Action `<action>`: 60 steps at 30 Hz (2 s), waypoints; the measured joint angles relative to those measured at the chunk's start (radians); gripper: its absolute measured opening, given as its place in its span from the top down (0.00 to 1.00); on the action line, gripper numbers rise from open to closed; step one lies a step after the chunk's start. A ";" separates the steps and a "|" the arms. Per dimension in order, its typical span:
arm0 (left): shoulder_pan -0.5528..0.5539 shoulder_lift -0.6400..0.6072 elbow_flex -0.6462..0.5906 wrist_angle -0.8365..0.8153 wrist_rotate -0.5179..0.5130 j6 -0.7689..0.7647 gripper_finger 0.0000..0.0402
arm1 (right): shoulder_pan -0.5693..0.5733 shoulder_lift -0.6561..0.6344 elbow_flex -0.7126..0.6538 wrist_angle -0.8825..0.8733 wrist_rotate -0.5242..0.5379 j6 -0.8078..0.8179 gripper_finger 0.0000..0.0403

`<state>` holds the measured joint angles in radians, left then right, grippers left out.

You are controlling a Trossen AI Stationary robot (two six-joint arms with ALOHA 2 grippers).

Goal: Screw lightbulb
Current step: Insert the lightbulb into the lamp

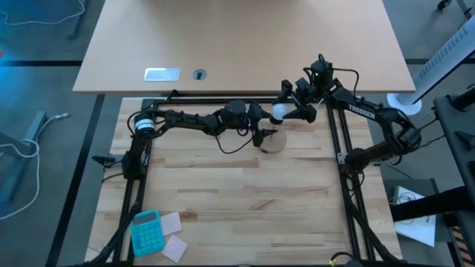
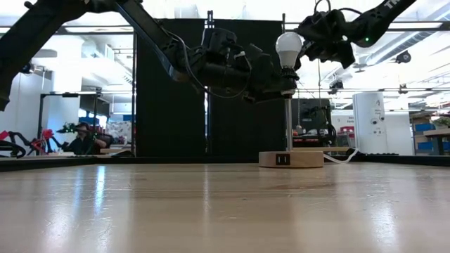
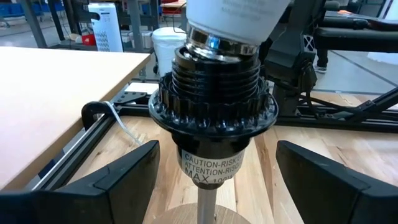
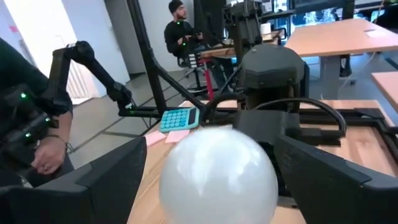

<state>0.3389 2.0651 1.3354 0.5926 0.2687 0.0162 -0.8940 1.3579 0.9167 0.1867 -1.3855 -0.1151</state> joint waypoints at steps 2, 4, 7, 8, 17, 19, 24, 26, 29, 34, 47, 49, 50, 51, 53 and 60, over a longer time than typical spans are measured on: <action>0.000 0.000 0.004 0.000 0.000 0.000 0.22 | 0.000 -0.001 -0.001 -0.027 0.043 -0.028 0.15; 0.000 0.000 0.005 0.000 0.000 0.000 0.22 | 0.000 -0.001 -0.001 -0.049 0.072 -0.052 0.17; 0.000 0.000 0.006 -0.002 0.000 0.000 0.22 | 0.002 -0.001 -0.002 -0.055 0.080 -0.059 0.22; 0.000 0.000 0.006 -0.002 0.000 0.000 0.22 | 0.004 -0.001 -0.002 -0.056 0.080 -0.060 0.23; 0.000 0.000 0.006 -0.002 -0.027 0.002 0.25 | 0.018 -0.003 -0.002 -0.055 0.136 -0.067 0.30; 0.000 0.000 0.006 0.004 -0.044 0.023 0.27 | 0.018 -0.005 -0.002 -0.055 0.149 -0.067 0.31; 0.000 0.016 0.006 0.071 -0.051 0.052 0.29 | 0.017 -0.012 -0.002 -0.061 0.160 -0.068 0.31; 0.000 0.022 0.004 0.072 -0.051 0.053 0.29 | 0.017 -0.018 -0.002 -0.077 0.166 -0.071 0.31; 0.000 0.023 0.003 0.103 -0.050 0.053 0.28 | 0.017 -0.031 -0.002 -0.117 0.196 -0.109 0.31; 0.000 0.026 0.004 0.117 -0.034 0.062 0.28 | 0.017 -0.063 -0.002 -0.180 0.237 -0.157 0.31; 0.000 0.089 0.013 0.254 -0.059 0.050 0.31 | 0.010 -0.098 -0.004 -0.198 0.303 -0.135 0.31; 0.002 0.089 0.014 0.253 -0.060 0.051 0.31 | 0.010 -0.098 -0.005 -0.198 0.302 -0.126 0.31; 0.003 0.089 0.016 0.252 -0.058 0.050 0.32 | 0.010 -0.098 -0.005 -0.198 0.302 -0.125 0.31; 0.003 0.089 0.021 0.252 -0.051 0.050 0.32 | 0.010 -0.098 -0.006 -0.198 0.302 -0.125 0.31; 0.003 0.092 0.029 0.253 -0.034 0.052 0.34 | 0.010 -0.098 -0.007 -0.198 0.299 -0.125 0.31; 0.004 0.120 0.071 0.234 0.000 0.043 0.52 | 0.011 -0.098 -0.009 -0.197 0.288 -0.130 0.31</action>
<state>0.3433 2.1852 1.4067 0.8267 0.2692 0.0591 -0.8829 1.2602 0.9081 -0.0104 -1.0974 -0.2447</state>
